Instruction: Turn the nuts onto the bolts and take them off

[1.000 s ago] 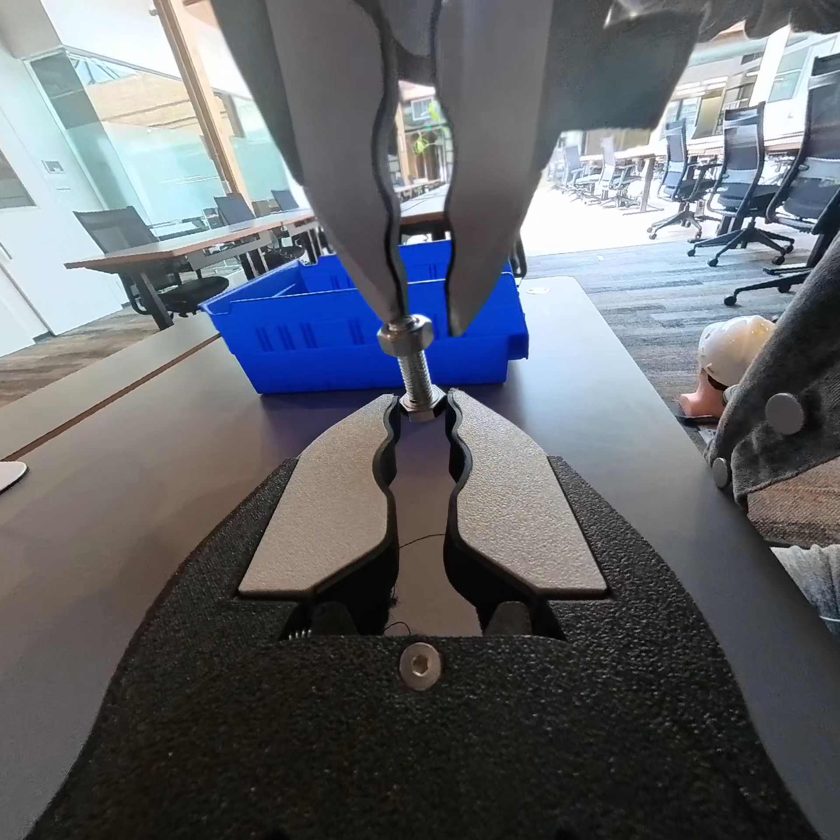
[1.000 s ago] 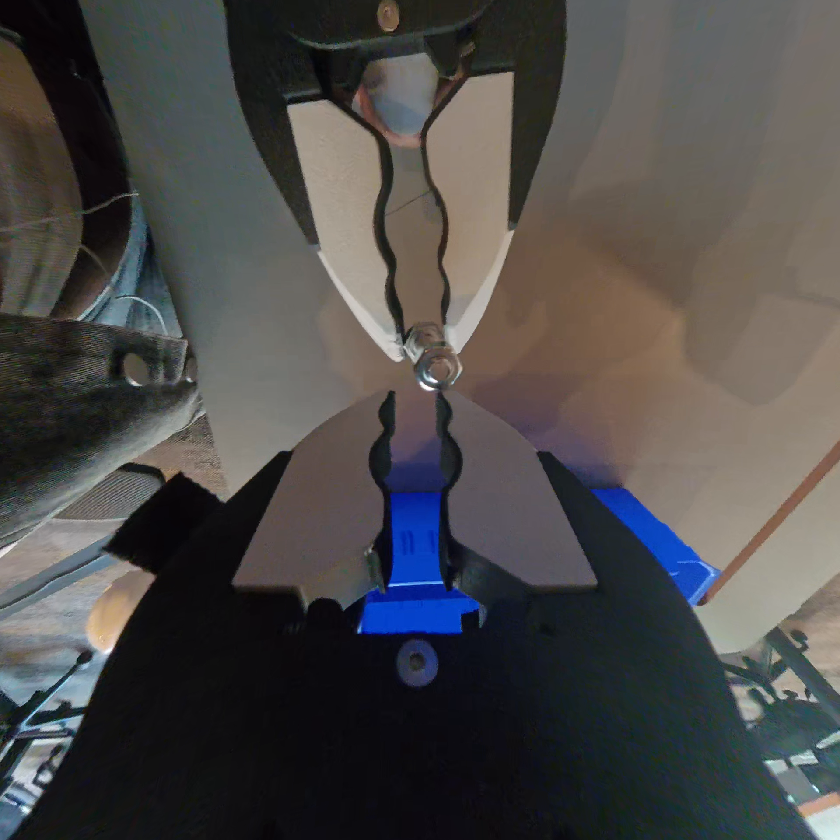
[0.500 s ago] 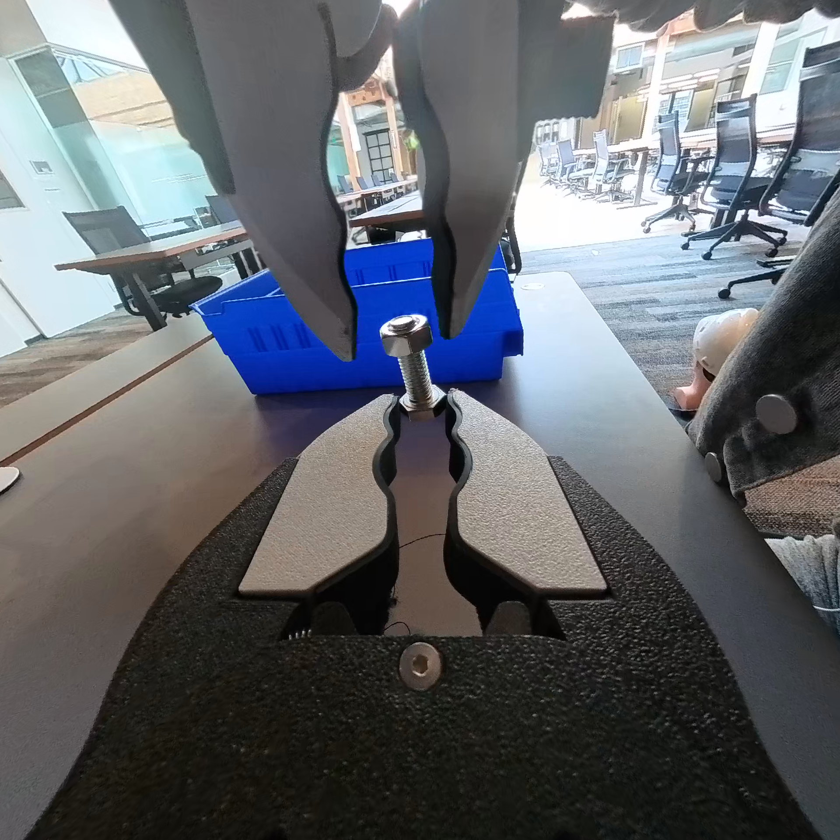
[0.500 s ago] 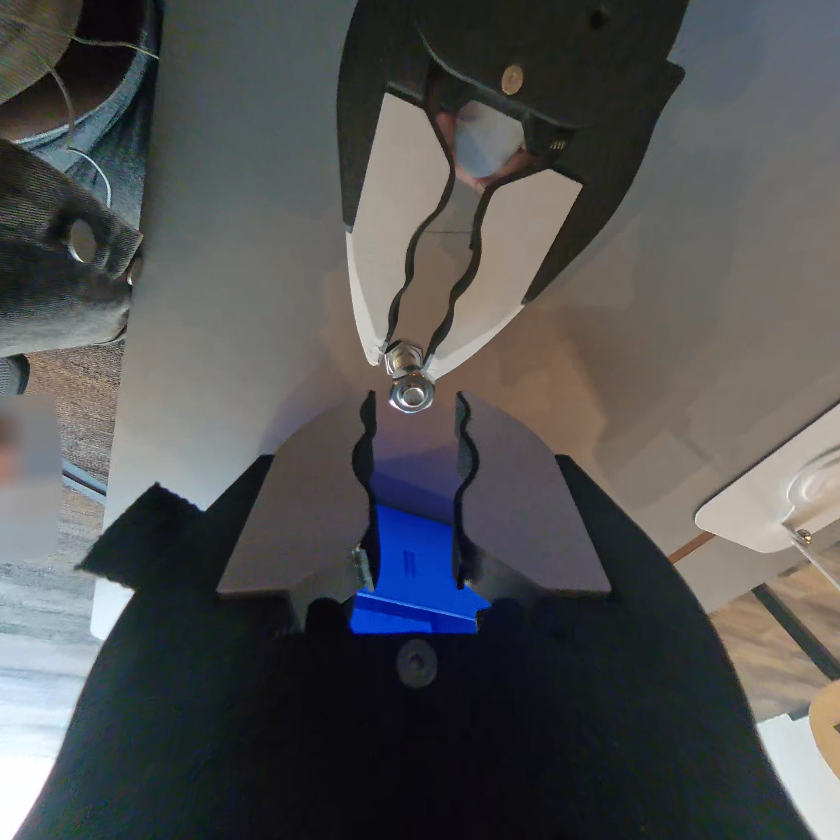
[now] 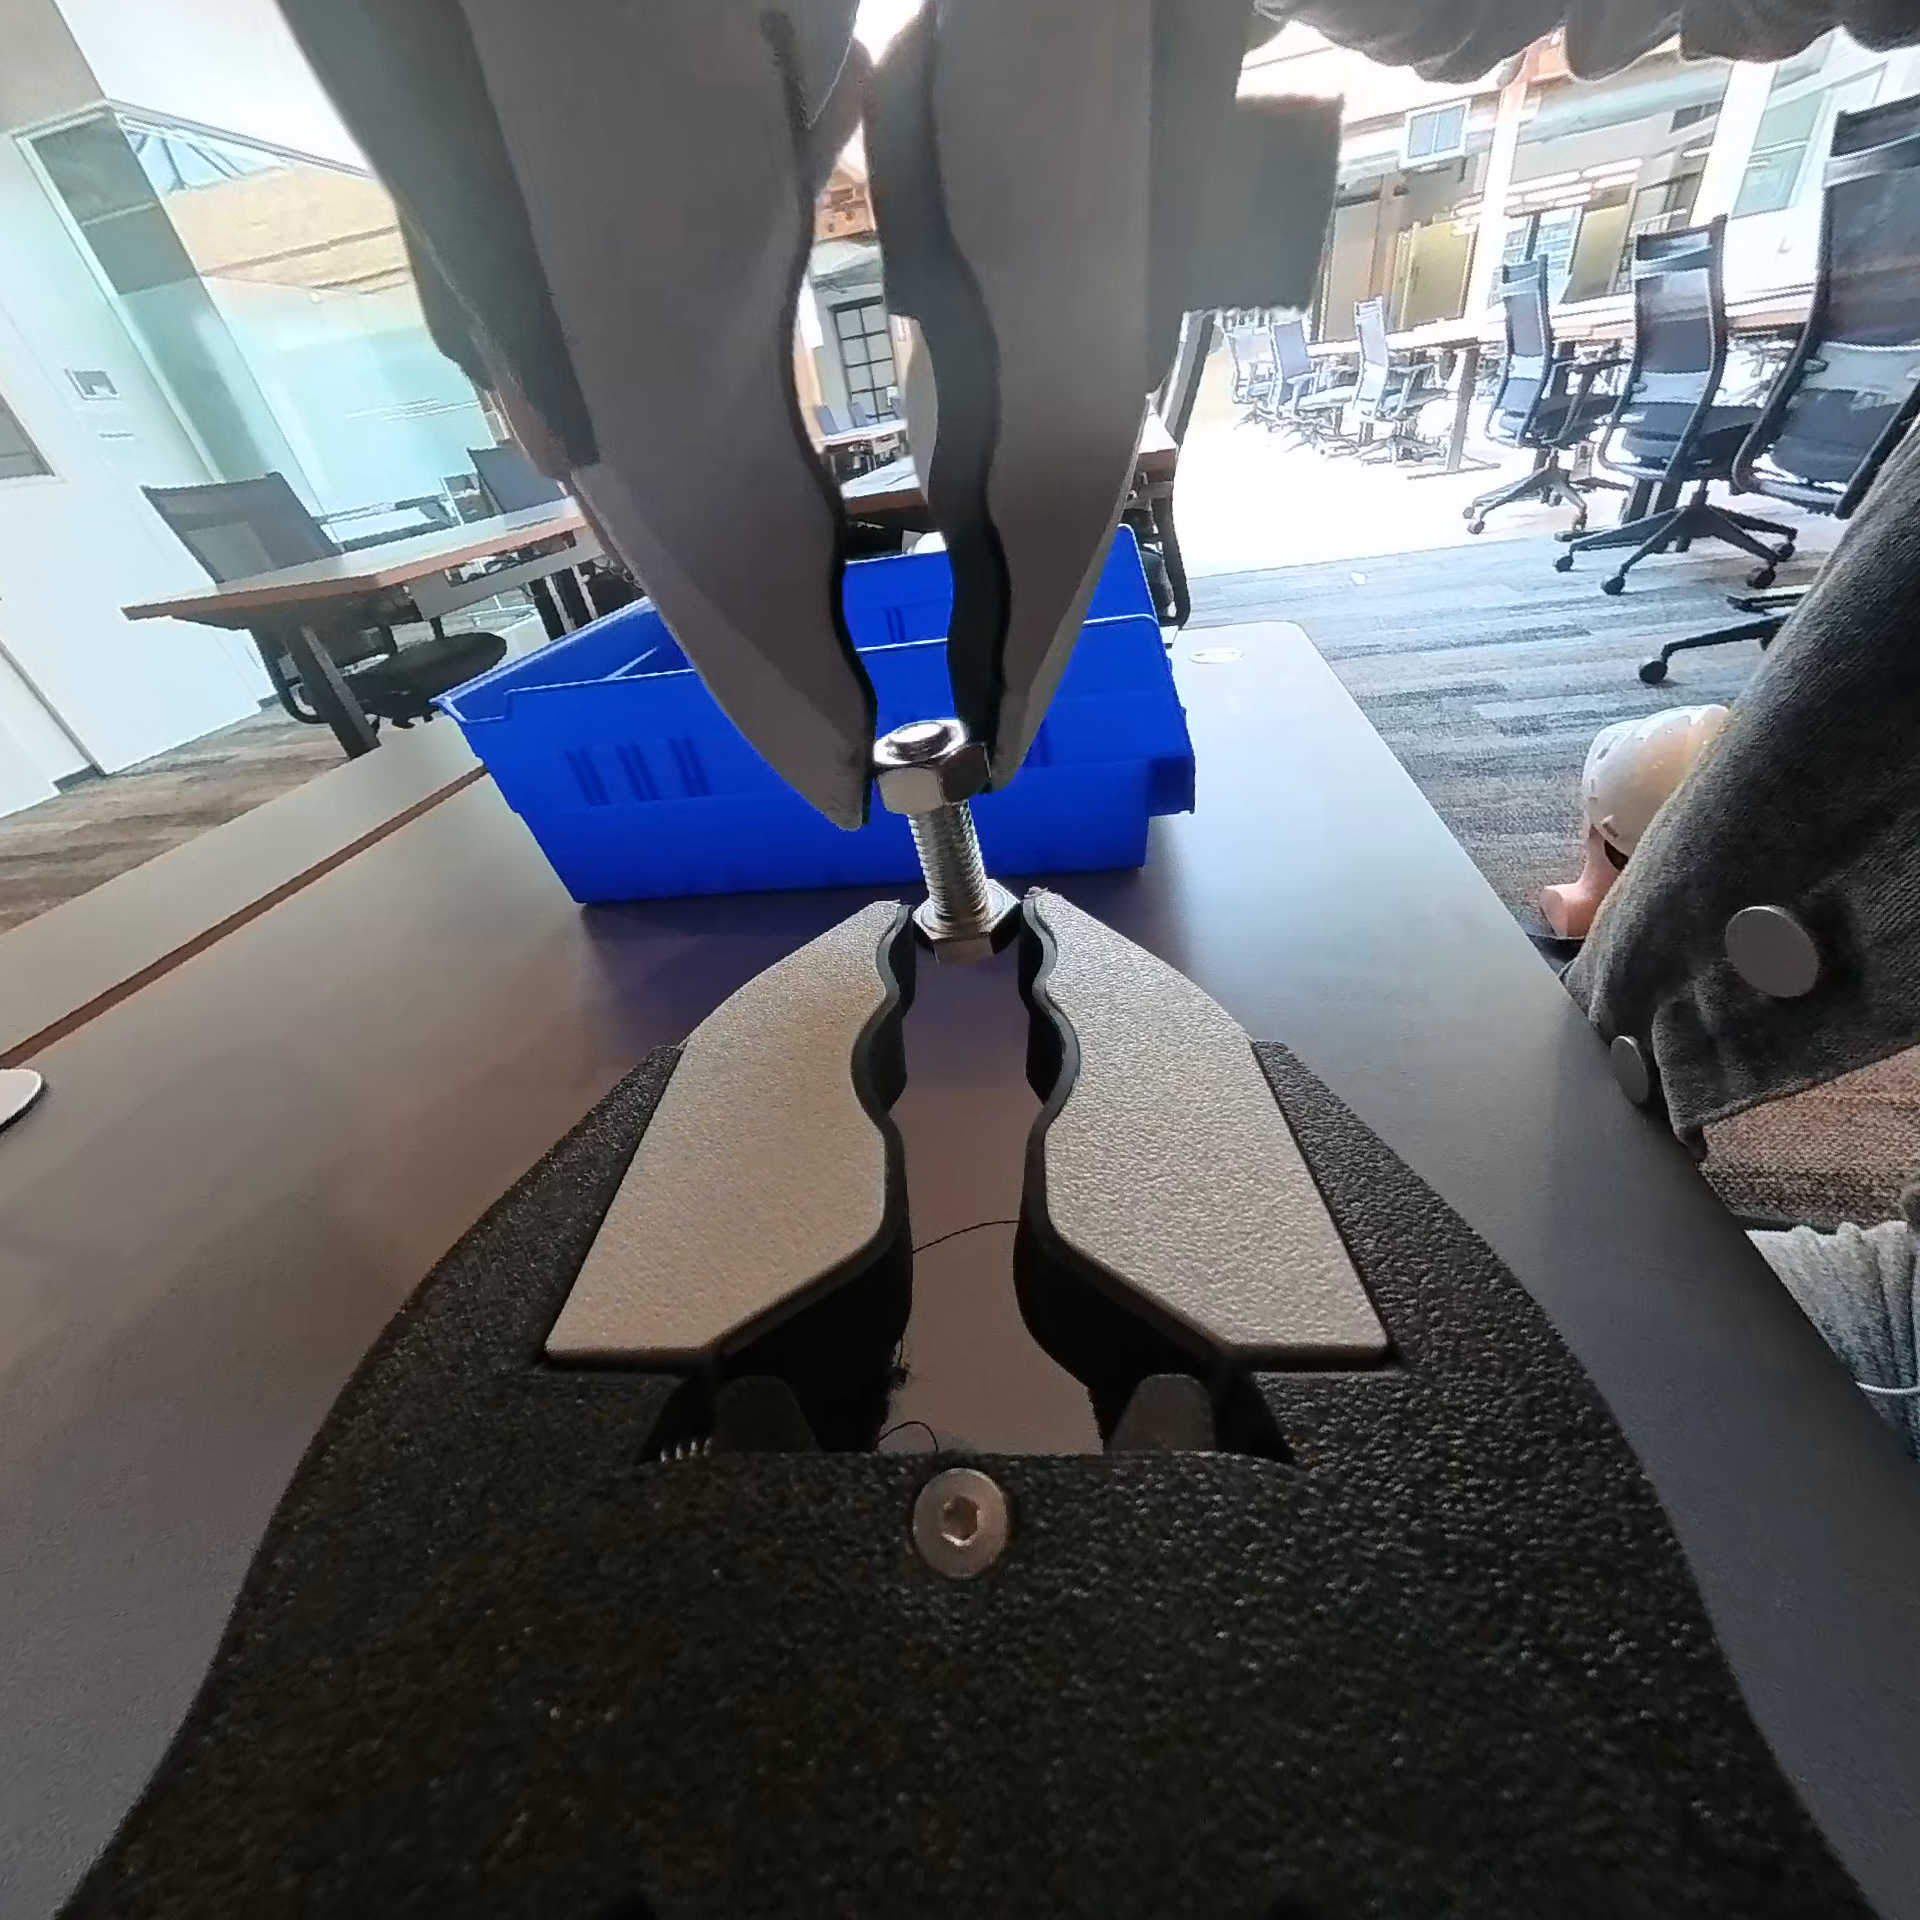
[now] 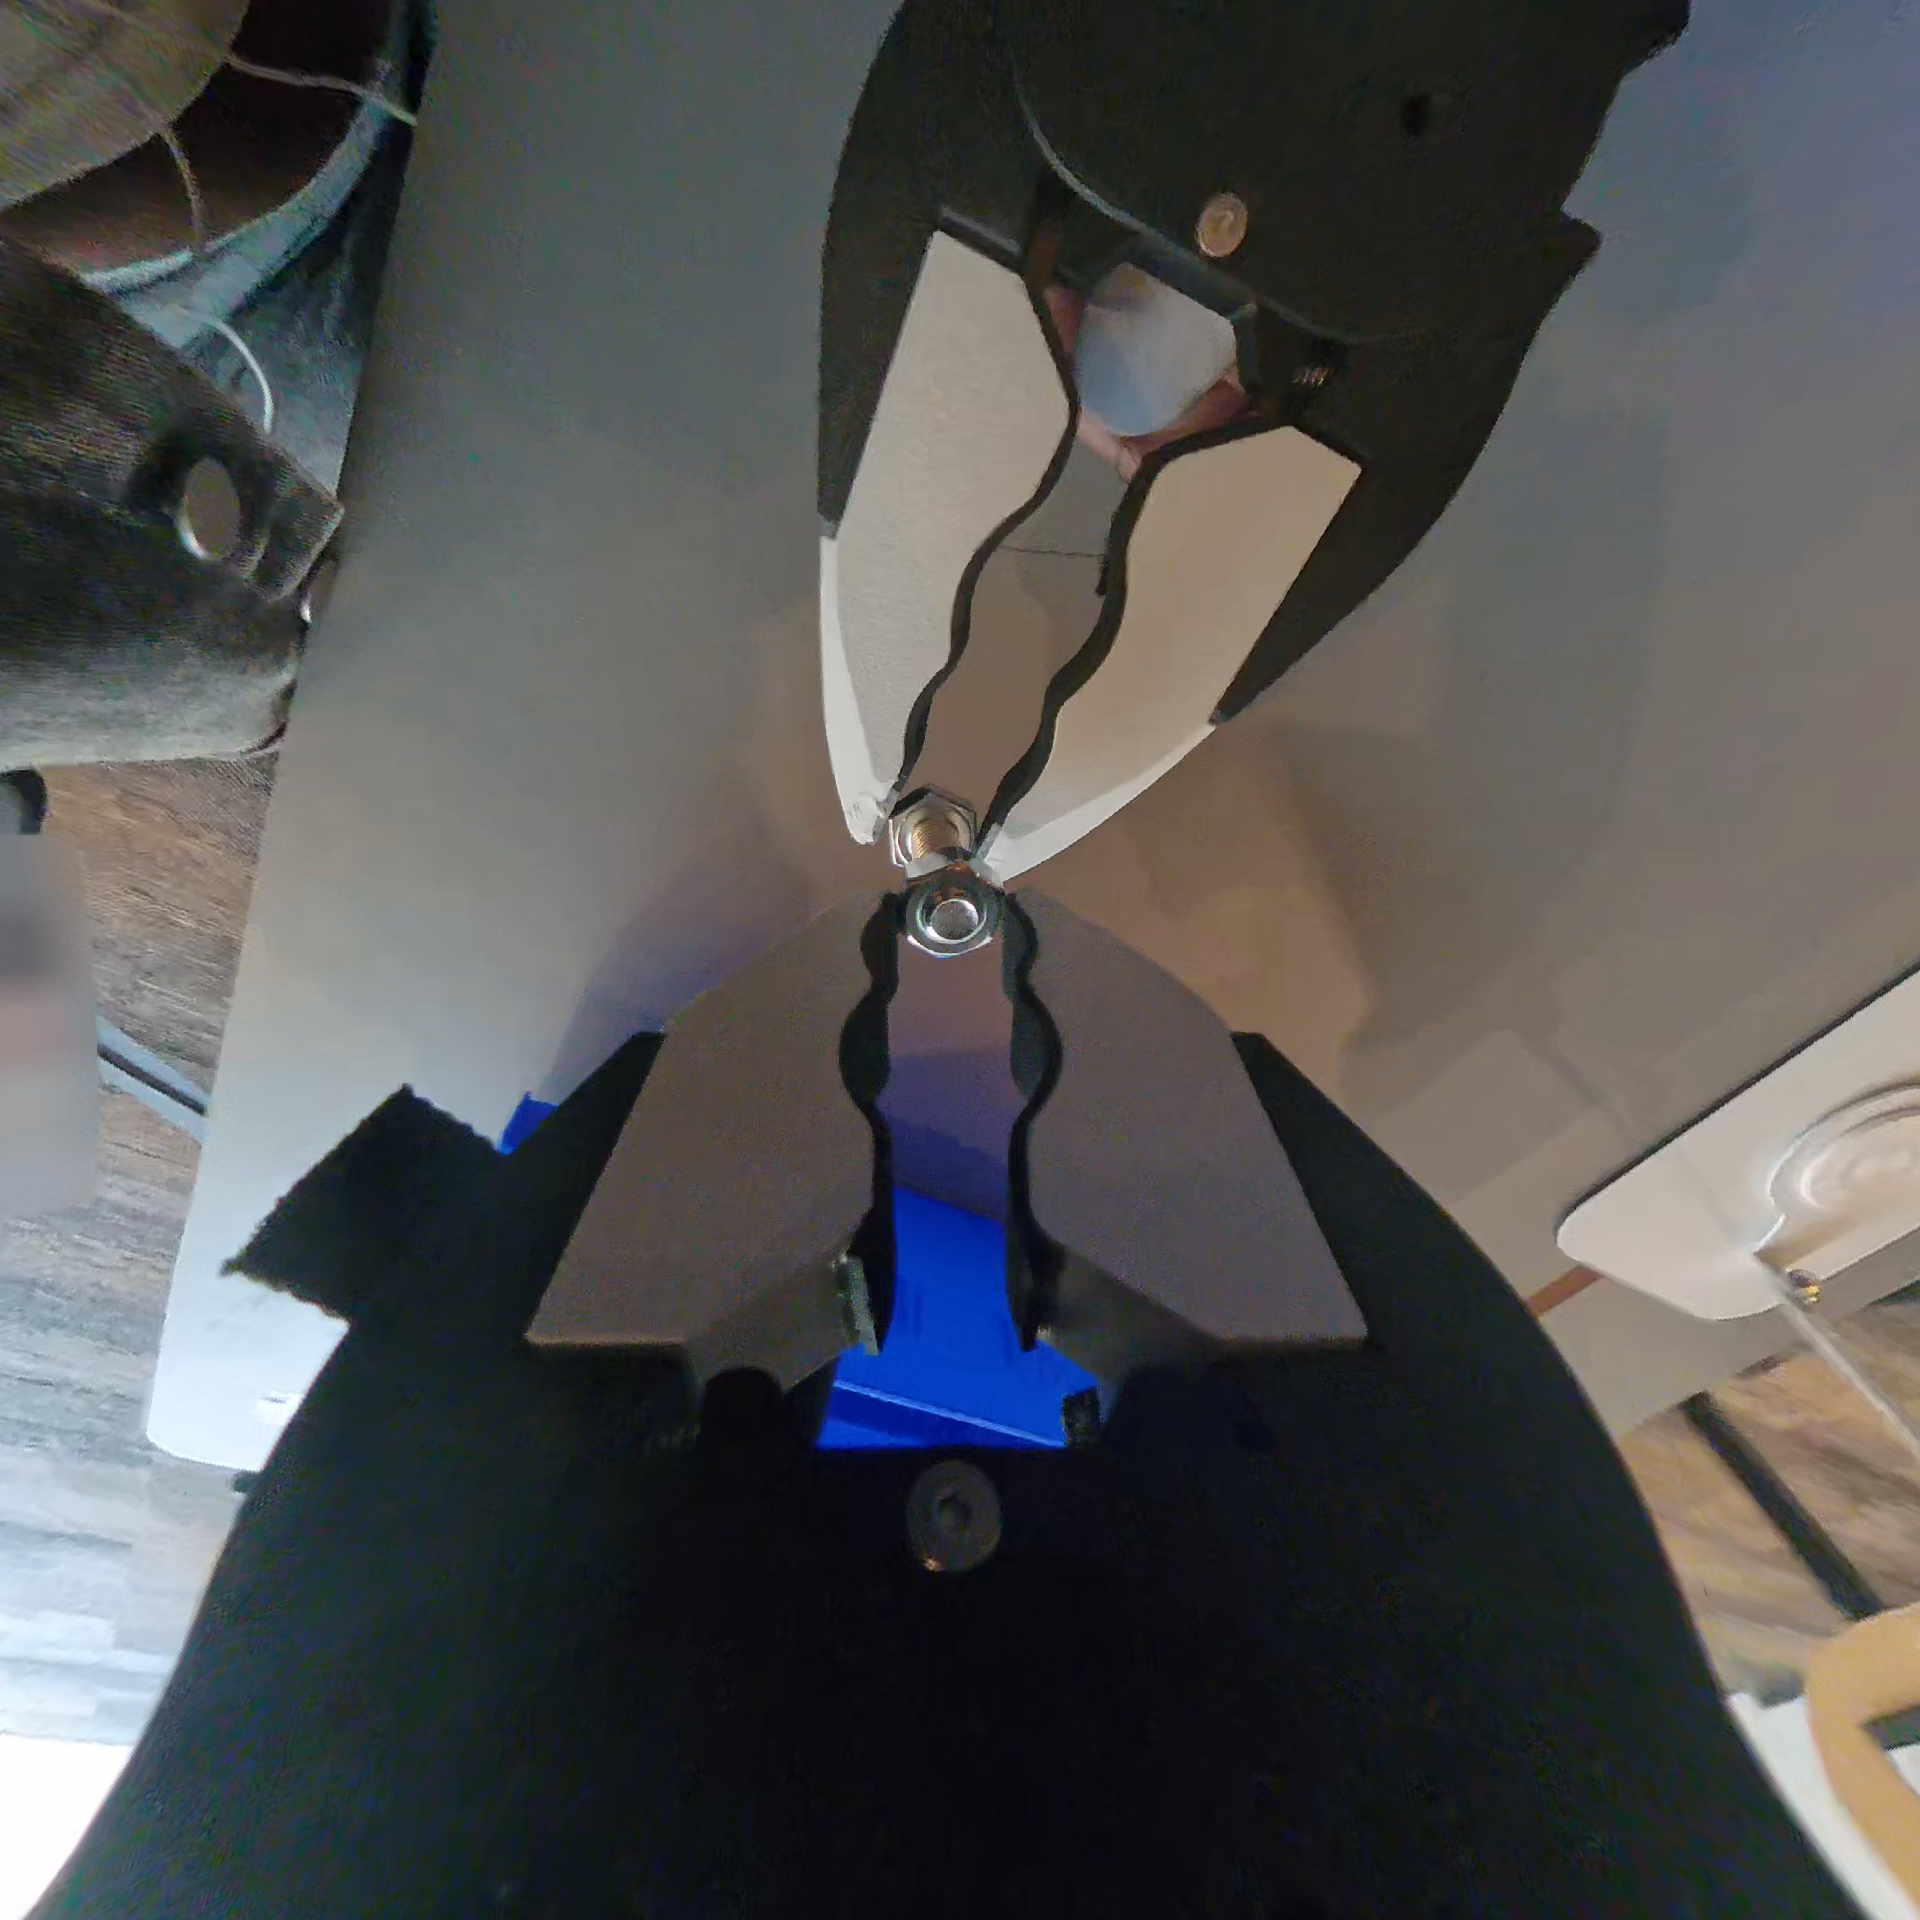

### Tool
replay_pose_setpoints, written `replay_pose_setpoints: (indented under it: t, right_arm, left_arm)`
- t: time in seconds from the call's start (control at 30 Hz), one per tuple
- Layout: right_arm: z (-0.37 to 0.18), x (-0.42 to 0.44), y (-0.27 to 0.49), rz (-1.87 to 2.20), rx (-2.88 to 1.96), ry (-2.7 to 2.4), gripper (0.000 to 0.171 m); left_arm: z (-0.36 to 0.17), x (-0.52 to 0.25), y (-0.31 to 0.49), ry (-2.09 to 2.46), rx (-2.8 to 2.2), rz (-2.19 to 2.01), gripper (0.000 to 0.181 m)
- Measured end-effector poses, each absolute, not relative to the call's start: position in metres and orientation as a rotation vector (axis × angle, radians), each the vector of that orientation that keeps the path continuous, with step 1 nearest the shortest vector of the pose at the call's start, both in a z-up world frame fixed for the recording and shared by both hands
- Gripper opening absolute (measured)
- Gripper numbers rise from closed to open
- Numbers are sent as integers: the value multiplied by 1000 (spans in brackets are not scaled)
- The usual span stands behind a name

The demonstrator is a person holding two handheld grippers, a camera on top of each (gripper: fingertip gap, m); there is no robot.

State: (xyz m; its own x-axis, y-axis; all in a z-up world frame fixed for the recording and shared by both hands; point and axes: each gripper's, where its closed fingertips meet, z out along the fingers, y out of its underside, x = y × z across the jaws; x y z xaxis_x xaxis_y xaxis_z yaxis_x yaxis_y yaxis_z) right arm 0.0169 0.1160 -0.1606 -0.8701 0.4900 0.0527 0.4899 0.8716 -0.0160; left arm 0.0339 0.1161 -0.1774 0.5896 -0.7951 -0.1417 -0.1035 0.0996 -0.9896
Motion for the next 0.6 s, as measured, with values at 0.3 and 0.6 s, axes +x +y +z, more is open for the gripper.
replay_pose_setpoints:
  t: [0.3,0.6]
  right_arm:
    - [-160,24,118,-50,-1350,-2791,20]
    - [-156,36,99,35,-1400,-2830,17]
  left_arm:
    - [-178,34,117,824,-1405,-598,19]
    - [-178,35,116,826,-1405,-598,19]
